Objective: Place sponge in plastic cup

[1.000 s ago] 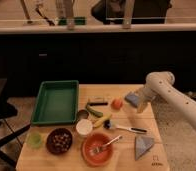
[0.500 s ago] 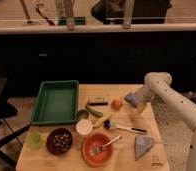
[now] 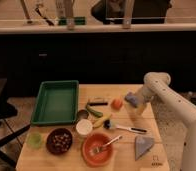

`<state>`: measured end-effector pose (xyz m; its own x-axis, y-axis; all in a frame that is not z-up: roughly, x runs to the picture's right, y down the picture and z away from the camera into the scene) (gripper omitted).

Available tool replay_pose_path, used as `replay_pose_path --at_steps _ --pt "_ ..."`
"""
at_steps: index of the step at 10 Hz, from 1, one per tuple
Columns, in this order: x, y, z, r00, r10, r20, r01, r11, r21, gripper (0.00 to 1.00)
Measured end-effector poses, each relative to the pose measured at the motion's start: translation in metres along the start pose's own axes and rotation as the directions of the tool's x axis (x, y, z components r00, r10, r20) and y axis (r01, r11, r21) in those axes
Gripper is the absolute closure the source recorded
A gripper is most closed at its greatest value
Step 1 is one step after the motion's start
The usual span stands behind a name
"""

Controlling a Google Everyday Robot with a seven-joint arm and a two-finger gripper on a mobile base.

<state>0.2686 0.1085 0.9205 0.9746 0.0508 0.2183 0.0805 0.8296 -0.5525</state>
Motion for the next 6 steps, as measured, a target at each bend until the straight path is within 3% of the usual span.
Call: replay_pose_path --at_steps 2,3,4,6 --pt "0.002 0.002 0.002 1.0 0.004 -0.003 -0.004 1.0 0.006 0.2" --pt "0.005 0.0 -0.004 0.999 0.044 -0.007 -0.043 0.998 0.053 0.2" --pt "0.01 0.001 -0.008 0.997 0.075 -0.008 -0.075 0.994 0.075 0.2" --pt "0.007 -0.006 -0.012 0.992 0.124 -0.003 -0.123 0.988 0.092 0.2"
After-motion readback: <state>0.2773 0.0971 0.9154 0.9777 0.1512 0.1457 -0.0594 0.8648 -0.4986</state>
